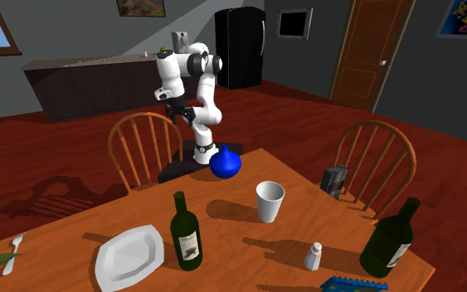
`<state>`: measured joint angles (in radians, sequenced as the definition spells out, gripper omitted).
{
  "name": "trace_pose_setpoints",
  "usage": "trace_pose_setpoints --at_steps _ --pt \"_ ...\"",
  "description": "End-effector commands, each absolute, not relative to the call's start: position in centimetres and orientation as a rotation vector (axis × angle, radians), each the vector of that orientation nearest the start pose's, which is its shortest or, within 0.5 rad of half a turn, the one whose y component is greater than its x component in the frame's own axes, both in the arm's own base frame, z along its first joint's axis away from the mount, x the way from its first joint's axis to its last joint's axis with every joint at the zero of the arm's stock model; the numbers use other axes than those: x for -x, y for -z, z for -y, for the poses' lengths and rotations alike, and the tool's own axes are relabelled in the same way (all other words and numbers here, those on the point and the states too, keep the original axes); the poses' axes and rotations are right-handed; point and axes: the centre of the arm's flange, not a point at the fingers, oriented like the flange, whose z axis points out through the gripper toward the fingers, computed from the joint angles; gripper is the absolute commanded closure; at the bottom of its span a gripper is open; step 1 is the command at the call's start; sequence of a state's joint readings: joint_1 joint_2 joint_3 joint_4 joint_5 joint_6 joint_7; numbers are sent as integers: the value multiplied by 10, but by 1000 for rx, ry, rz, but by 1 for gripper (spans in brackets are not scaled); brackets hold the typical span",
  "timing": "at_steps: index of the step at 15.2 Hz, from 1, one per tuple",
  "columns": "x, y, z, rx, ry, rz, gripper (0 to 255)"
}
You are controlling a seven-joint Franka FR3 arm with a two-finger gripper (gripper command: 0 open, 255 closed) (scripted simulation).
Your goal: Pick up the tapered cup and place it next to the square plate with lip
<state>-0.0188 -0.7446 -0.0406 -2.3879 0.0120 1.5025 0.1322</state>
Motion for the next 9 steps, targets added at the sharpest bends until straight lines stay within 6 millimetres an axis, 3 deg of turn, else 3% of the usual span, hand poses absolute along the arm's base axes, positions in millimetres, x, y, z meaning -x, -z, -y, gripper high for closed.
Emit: trace_pose_setpoints --at_steps 1,9 --pt "-307 -557 20 3088 -222 -277 0" --pt "-348 -520 -64 3067 -157 -296 0"
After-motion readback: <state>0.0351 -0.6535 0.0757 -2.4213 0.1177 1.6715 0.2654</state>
